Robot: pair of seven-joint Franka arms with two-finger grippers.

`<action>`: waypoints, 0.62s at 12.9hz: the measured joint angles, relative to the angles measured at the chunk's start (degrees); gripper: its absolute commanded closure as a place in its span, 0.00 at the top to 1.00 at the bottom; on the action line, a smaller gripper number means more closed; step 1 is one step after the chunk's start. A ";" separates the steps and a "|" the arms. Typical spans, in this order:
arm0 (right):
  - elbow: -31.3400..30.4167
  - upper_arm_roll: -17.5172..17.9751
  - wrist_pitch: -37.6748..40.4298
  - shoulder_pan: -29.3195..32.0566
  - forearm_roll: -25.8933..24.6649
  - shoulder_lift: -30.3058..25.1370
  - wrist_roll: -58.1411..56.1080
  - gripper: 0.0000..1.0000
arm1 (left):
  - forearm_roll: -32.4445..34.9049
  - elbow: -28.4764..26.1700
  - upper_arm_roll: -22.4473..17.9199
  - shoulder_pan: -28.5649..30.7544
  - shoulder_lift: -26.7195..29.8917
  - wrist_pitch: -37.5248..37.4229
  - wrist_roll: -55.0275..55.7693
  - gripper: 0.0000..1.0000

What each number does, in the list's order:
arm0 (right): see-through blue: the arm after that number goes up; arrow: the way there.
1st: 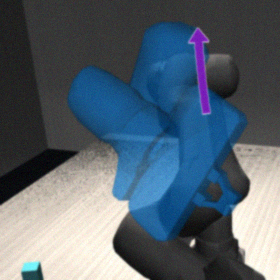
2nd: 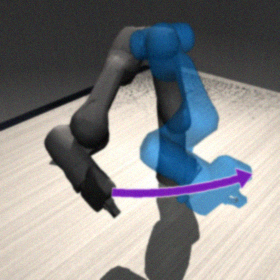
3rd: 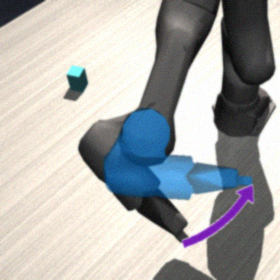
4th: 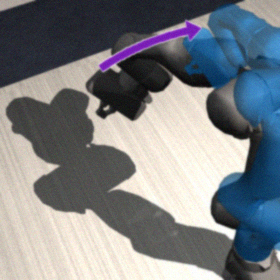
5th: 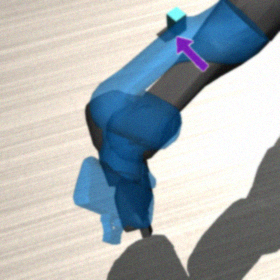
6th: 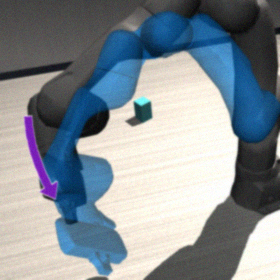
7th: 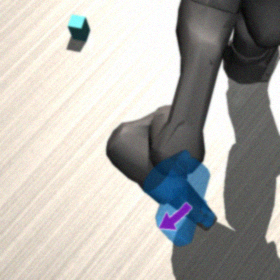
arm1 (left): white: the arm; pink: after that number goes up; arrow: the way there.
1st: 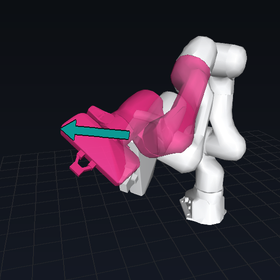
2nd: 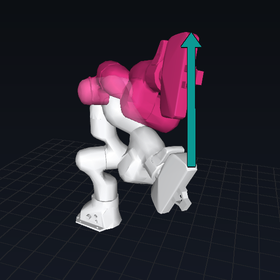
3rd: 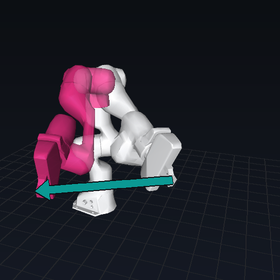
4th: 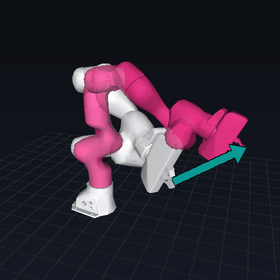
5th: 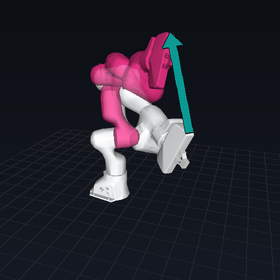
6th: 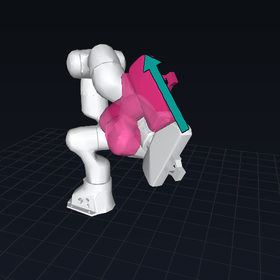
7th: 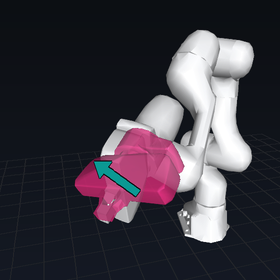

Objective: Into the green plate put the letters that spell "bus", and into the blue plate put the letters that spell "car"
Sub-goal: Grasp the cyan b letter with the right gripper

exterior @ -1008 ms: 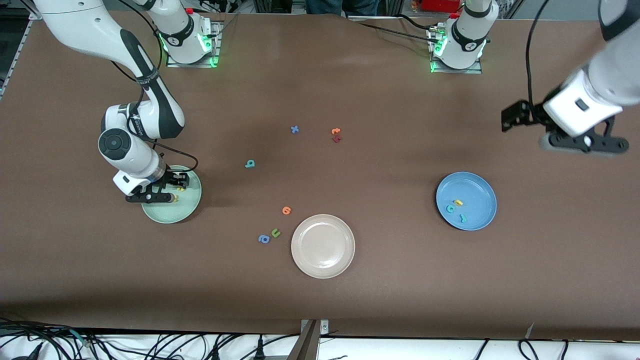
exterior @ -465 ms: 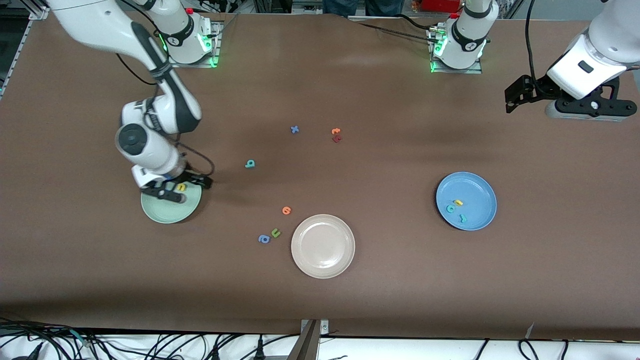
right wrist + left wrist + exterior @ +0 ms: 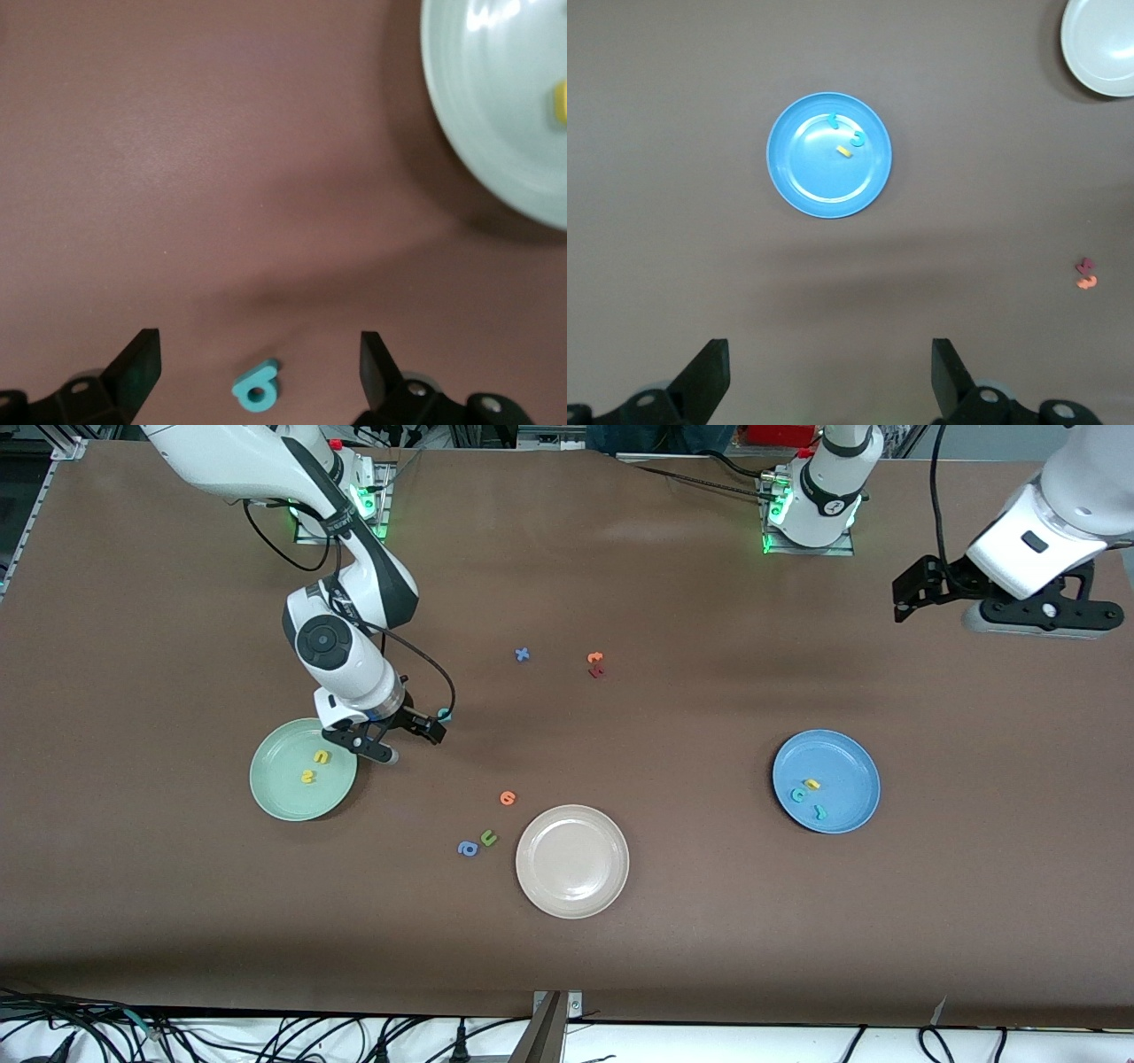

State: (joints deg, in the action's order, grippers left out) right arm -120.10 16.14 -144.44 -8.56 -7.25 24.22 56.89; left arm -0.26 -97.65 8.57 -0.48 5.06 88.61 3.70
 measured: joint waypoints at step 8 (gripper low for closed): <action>-0.15 1.67 -0.03 -2.53 -0.77 1.68 40.22 0.95 | 0.00 0.11 -4.36 -3.27 -0.47 -0.04 -0.04 1.00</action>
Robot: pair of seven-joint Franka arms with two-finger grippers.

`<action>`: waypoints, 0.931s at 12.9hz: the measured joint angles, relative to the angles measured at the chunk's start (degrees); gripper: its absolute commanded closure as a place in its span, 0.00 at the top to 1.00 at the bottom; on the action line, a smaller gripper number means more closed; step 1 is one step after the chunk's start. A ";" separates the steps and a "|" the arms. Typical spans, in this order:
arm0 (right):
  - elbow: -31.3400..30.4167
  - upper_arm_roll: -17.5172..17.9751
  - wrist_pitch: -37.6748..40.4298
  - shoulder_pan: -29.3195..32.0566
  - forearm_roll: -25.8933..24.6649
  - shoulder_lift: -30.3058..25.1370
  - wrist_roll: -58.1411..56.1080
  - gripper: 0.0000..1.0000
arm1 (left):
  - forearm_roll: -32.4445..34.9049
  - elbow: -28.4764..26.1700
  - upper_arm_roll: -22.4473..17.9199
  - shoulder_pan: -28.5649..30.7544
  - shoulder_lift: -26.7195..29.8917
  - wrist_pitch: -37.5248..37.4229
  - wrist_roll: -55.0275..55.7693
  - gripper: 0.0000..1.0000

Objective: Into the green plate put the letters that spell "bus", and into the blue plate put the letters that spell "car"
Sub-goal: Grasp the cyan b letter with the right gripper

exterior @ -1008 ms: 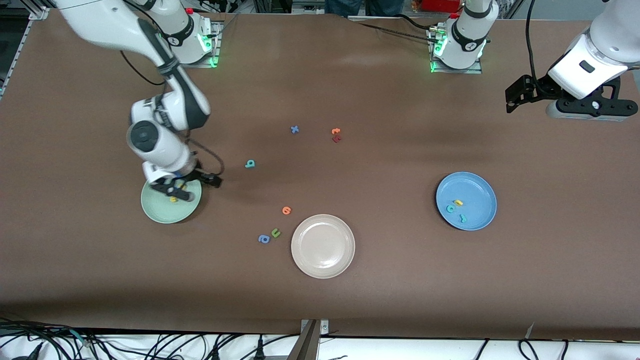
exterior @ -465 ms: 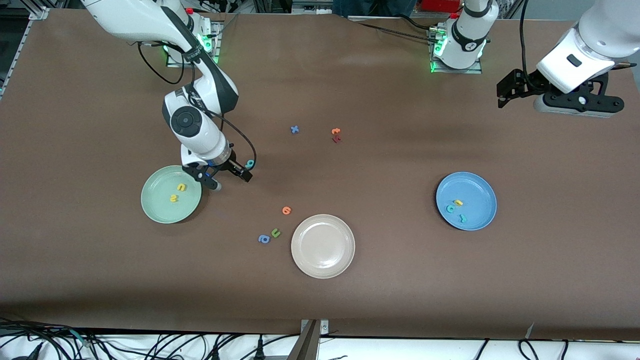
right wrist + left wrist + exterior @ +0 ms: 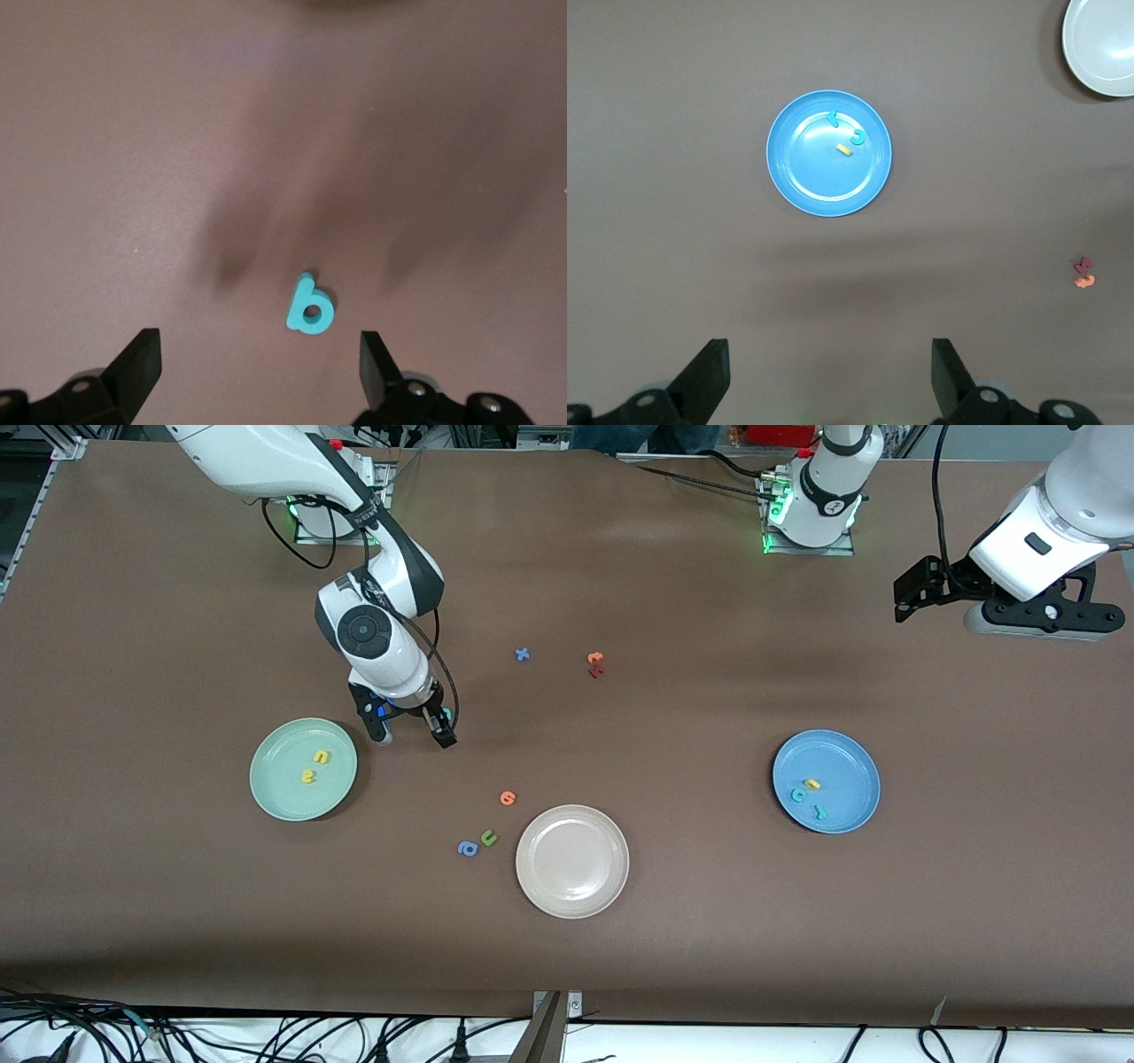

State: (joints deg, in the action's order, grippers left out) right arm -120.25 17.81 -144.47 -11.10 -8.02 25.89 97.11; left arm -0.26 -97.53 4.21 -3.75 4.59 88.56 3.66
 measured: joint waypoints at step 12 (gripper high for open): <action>-0.15 -0.51 -0.42 0.08 0.01 4.21 3.47 0.71 | 0.00 1.49 0.38 0.34 -1.42 0.04 0.23 1.00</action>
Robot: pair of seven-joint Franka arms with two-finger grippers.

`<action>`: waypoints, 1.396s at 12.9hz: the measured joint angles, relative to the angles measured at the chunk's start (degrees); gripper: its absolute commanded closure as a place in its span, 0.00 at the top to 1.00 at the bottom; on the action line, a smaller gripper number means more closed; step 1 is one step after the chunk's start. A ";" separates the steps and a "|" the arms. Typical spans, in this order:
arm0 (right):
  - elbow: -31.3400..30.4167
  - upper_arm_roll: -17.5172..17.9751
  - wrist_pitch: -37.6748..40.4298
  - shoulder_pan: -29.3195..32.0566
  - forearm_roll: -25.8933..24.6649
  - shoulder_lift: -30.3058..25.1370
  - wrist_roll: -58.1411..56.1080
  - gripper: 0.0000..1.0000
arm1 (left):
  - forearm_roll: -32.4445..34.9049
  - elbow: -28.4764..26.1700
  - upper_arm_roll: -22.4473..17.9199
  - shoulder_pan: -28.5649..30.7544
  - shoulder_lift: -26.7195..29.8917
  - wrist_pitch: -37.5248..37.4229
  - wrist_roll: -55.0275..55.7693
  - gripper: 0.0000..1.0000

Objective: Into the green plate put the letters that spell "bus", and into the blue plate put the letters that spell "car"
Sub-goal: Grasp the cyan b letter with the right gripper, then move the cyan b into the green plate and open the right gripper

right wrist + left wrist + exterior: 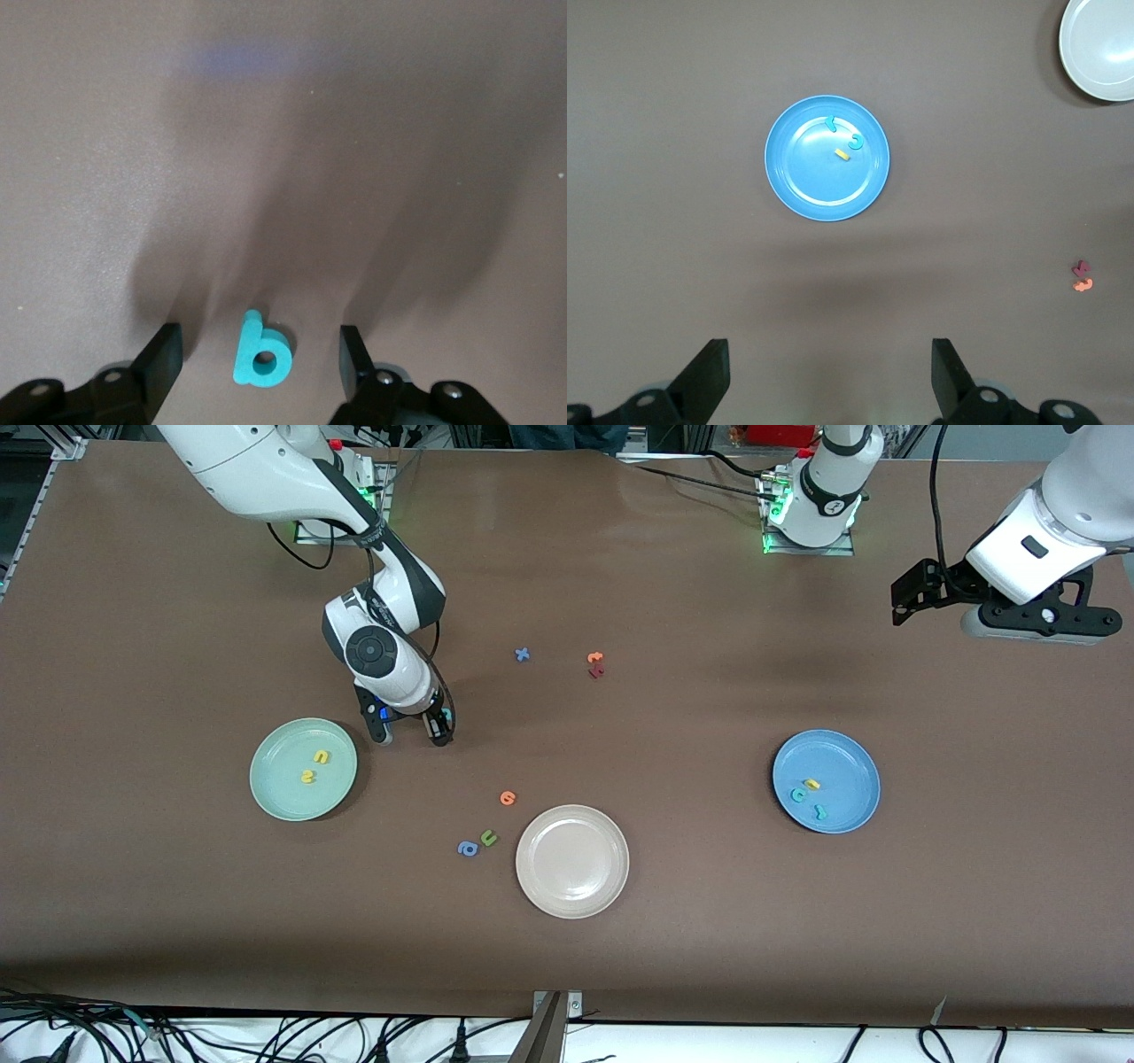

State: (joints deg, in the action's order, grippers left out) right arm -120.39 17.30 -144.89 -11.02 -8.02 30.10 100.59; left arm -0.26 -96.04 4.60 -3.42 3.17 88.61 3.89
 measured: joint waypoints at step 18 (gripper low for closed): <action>2.32 -0.85 4.26 0.91 -1.26 -2.47 -21.18 0.13 | 0.00 0.55 0.15 0.22 -0.68 0.00 0.12 1.00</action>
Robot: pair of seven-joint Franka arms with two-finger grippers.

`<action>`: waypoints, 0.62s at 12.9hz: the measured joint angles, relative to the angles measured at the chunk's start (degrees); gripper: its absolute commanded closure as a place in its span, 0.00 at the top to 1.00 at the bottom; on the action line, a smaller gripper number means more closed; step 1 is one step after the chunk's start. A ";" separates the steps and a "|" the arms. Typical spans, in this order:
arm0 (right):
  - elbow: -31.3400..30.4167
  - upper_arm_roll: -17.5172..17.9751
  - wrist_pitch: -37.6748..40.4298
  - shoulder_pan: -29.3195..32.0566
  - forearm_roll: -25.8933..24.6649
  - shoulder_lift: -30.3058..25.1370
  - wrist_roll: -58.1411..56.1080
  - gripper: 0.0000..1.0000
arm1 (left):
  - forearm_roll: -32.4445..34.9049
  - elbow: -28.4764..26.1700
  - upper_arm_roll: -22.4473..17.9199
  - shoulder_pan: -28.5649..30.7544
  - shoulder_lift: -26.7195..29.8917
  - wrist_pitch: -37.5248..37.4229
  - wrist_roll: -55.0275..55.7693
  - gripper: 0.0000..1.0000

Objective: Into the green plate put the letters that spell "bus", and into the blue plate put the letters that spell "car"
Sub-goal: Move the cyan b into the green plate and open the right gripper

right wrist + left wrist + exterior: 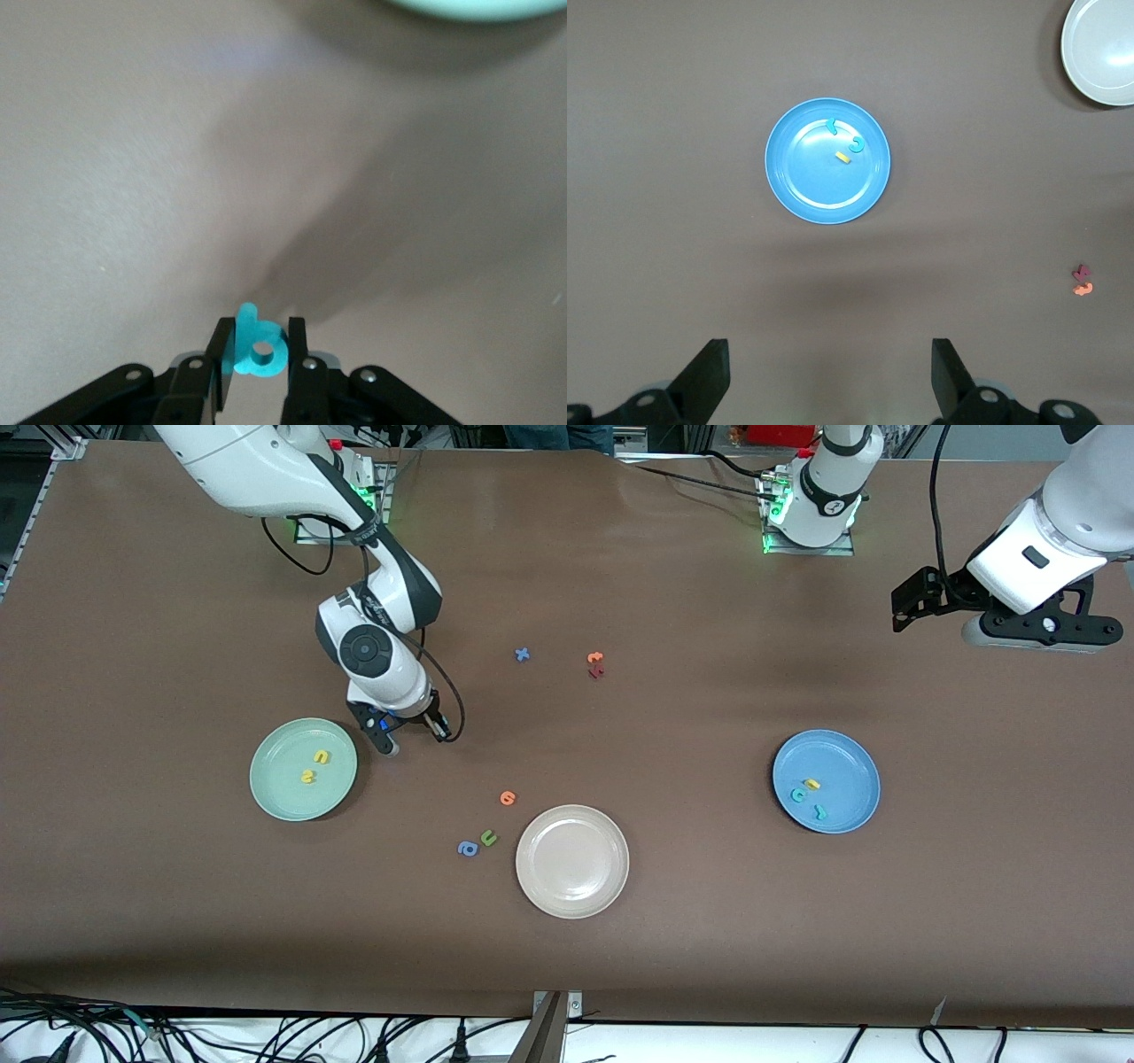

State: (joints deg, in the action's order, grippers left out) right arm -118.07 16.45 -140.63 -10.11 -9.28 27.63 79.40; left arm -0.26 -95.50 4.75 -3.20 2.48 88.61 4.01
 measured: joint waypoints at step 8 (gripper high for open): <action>0.81 -10.28 8.60 3.96 0.03 -6.05 -37.10 0.14 | 0.00 0.00 0.06 -0.03 -0.01 0.00 0.00 1.00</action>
State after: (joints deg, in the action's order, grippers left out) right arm -117.26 6.17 -132.03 -6.15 -9.25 21.58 42.30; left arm -0.26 -95.50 4.81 -3.23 2.47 88.61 4.01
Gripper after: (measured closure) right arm 0.722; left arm 0.000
